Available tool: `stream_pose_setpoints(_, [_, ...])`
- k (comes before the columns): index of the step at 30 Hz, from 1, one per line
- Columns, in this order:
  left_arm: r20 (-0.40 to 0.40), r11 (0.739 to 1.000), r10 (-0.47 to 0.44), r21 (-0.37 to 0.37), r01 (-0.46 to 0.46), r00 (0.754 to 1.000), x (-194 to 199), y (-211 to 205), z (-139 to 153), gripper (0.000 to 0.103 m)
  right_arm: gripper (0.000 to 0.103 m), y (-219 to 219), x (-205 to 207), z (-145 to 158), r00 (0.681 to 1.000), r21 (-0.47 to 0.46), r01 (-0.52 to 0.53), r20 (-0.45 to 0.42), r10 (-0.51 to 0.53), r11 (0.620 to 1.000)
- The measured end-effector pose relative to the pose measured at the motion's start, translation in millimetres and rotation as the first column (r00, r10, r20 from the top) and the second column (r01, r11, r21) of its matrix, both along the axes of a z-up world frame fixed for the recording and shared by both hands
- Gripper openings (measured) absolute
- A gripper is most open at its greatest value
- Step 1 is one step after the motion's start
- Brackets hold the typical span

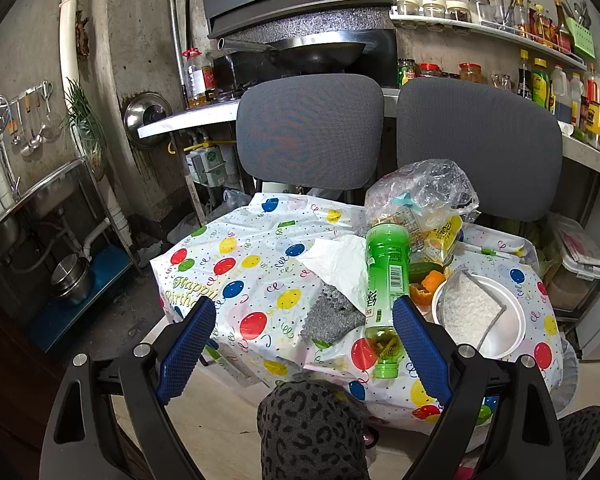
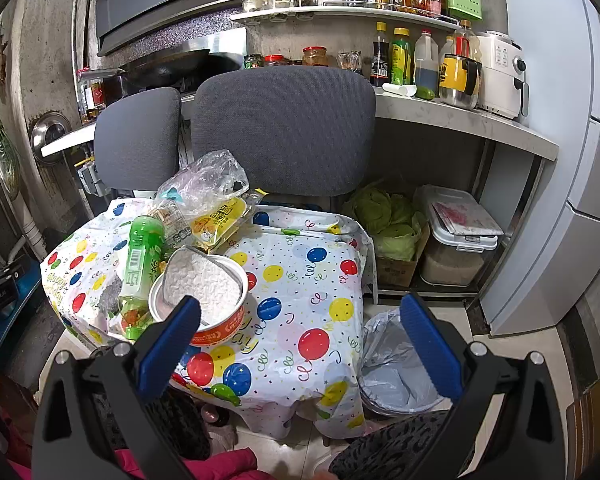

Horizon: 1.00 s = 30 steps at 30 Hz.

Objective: Collect trash

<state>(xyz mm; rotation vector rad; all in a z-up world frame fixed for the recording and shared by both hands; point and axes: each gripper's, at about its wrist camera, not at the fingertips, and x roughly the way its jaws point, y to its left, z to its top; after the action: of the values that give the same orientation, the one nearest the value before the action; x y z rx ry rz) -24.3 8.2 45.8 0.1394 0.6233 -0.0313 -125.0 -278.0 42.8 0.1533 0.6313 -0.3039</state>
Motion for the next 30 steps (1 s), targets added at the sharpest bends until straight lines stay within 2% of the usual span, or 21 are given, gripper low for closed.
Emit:
stream_pose_setpoints(8, [0.0,1.0,0.002,-0.001,-0.002,1.0,0.3,0.8,0.2,0.089,0.097,-0.7,-0.2,0.9,1.0,0.005,0.003,-0.002,-0.003,1.0])
stream_pose_setpoints(11, [0.0,1.0,0.003,-0.002,-0.003,1.0,0.9,1.2,0.5,0.089,0.097,-0.5,0.9,0.8,1.0,-0.02,0.002,-0.013,-0.002,1.0])
stream_pose_setpoints(21, [-0.006,1.0,0.004,0.0,-0.004,1.0,1.8,0.8,-1.1,0.089,0.097,-2.7,1.5,-0.4,1.0,0.008,0.003,-0.015,-0.002,1.0])
stream_pose_setpoints(30, [-0.071,0.999,-0.017,-0.035,0.014,0.997,19.7,-4.2,-27.7,0.089,0.097,0.4,20.6,-20.0,0.997,-0.057,-0.045,-0.062,0.041,0.997])
